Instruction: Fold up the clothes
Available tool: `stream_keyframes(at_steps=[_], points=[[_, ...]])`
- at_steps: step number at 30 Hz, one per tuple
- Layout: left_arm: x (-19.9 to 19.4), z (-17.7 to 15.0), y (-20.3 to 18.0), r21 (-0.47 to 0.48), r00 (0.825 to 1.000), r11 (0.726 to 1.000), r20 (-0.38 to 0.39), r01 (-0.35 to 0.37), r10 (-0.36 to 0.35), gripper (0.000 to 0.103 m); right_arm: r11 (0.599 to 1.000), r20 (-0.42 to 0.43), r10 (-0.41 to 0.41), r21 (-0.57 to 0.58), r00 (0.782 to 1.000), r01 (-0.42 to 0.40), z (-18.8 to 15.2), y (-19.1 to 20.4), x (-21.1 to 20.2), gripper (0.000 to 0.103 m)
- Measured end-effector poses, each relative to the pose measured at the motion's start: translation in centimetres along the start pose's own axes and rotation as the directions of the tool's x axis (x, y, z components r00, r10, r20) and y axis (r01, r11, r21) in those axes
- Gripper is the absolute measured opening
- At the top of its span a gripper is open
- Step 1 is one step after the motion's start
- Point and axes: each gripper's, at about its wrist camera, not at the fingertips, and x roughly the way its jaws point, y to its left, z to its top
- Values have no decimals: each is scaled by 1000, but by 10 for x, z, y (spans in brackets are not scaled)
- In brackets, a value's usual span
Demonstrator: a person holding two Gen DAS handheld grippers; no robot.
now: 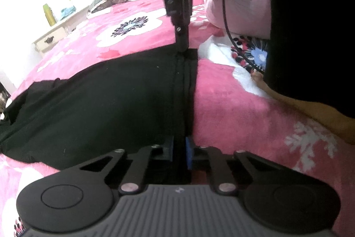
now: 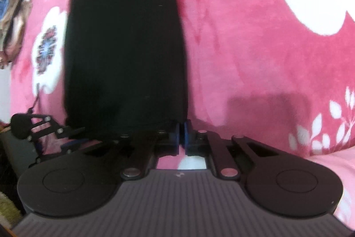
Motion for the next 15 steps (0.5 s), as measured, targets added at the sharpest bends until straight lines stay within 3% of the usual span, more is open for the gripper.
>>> stream_keyframes(at_steps=[3, 15], points=[[-7, 0, 4, 0, 1000, 1000, -5, 19, -19, 8, 999, -18, 34, 22, 999, -34, -6, 0, -6, 2], [-15, -7, -1, 41, 998, 998, -28, 51, -50, 2, 998, -58, 18, 66, 998, -15, 2, -7, 6, 2]])
